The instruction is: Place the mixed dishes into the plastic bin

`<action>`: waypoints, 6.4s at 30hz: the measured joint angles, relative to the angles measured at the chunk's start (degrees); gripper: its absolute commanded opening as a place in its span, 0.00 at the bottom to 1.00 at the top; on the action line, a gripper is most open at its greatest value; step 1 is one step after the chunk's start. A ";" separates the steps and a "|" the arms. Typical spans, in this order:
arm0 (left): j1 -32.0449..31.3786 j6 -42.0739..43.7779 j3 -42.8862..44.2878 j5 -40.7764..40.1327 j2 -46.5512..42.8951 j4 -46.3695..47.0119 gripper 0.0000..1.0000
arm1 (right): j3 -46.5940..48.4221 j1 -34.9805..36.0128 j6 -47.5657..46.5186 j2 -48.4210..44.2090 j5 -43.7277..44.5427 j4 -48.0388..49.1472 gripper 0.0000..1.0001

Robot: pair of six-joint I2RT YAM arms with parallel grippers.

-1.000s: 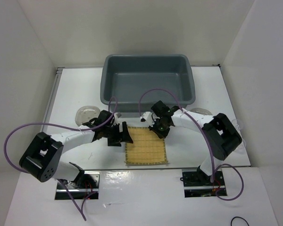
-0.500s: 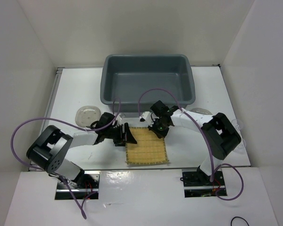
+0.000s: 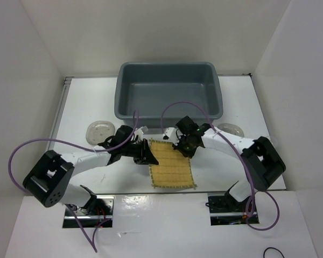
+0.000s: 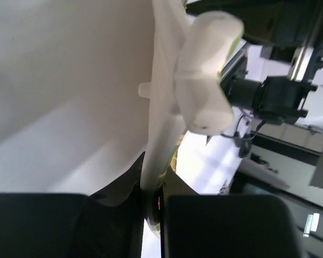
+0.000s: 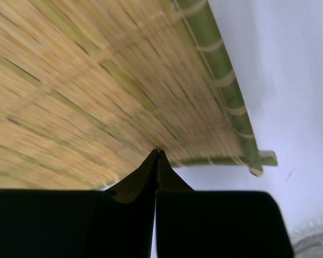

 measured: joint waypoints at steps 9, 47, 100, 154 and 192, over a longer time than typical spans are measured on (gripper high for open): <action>-0.70 8.85 7.34 -2.64 -15.37 -24.20 0.00 | -1.53 -7.74 -0.04 -30.36 5.92 -2.01 0.02; 17.59 -0.46 143.45 13.09 81.64 -51.71 0.00 | -9.97 -21.16 10.25 -48.98 34.07 2.01 0.24; -3.02 20.92 128.82 -45.16 43.30 -82.07 1.00 | -11.93 -25.81 9.62 -38.05 33.46 4.04 0.54; -2.05 14.69 33.03 -47.25 -33.68 -72.96 1.00 | -11.15 -29.68 -31.63 -3.23 18.16 10.23 0.46; -2.05 14.95 31.15 -47.25 -36.44 -73.00 1.00 | 0.24 -40.63 -35.47 7.32 14.40 8.98 0.35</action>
